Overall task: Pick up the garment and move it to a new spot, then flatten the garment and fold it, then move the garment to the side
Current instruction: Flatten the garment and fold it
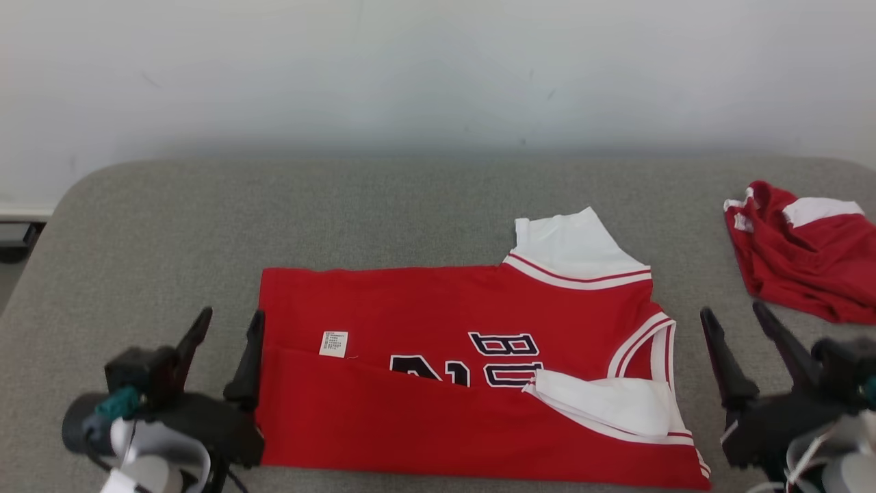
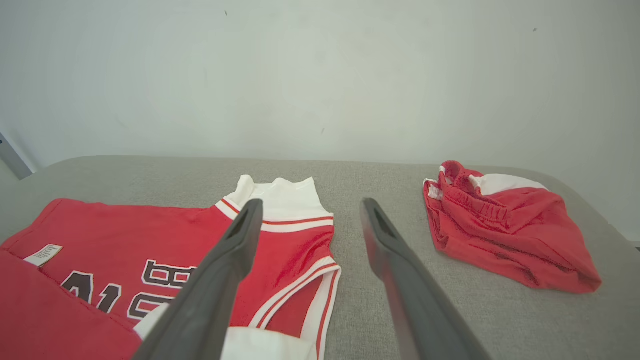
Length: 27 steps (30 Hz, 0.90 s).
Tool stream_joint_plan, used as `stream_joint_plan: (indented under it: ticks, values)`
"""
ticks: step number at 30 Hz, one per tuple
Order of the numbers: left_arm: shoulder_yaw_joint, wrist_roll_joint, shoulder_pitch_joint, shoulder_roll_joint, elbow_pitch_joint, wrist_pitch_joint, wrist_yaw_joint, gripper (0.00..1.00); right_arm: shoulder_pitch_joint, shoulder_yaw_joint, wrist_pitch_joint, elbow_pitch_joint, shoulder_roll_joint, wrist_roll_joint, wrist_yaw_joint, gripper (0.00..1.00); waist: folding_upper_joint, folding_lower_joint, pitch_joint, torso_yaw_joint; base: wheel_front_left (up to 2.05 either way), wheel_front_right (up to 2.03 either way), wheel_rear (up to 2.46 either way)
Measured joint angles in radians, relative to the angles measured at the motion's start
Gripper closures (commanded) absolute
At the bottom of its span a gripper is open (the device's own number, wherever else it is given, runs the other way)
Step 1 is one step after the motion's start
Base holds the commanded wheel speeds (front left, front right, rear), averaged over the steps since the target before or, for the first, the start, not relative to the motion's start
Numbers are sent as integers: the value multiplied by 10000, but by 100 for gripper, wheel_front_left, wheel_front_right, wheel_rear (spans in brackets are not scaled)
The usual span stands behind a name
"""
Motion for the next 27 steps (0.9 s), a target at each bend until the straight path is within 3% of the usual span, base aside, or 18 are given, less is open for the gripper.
stream_joint_plan:
  ticks: [12, 22, 27]
  values:
    - [-81, -347, -2781, -575, 2010, 1273, -874, 0, -4252, 884, 1756, 2006, -236, -558, 489, 0, 1, 2, 1320, 258, 0, 0, 0]
    - [-226, -750, -4226, -1221, 3647, 1941, -1317, 0, -6815, 1463, 2761, 4247, 100, -750, 1035, 0, 1, 2, 2312, 770, 0, 0, 0]
    - [-316, -828, -4956, -1699, 4190, 2236, -1517, 0, -7790, 1576, 3212, 5455, 111, -897, 1110, 0, 2, 3, 2751, 1001, 0, 0, 0]
